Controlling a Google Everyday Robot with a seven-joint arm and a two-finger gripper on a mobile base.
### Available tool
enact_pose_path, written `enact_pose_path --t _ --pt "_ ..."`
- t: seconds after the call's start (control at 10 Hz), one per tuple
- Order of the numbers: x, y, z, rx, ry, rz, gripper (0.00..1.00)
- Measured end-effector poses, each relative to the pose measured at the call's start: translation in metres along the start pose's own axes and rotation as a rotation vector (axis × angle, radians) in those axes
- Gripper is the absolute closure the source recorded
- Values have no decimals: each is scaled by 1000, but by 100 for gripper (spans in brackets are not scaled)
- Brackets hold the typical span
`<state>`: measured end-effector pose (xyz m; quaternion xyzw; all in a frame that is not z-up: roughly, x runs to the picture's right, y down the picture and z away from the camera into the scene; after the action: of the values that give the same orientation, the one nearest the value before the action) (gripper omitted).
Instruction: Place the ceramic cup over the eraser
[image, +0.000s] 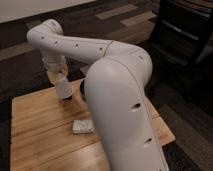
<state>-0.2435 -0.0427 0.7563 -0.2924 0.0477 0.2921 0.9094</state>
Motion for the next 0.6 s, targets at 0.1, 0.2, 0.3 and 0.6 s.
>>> enact_pose_path --t 0.1,0.2,0.3,0.6 --pt "0 -1 6 -11 1 -3 100" --pt "0 -1 11 -20 2 -6 100" --pt "0 -2 15 -27 3 -10 100" --pt "0 -4 26 -45 8 -24 100"
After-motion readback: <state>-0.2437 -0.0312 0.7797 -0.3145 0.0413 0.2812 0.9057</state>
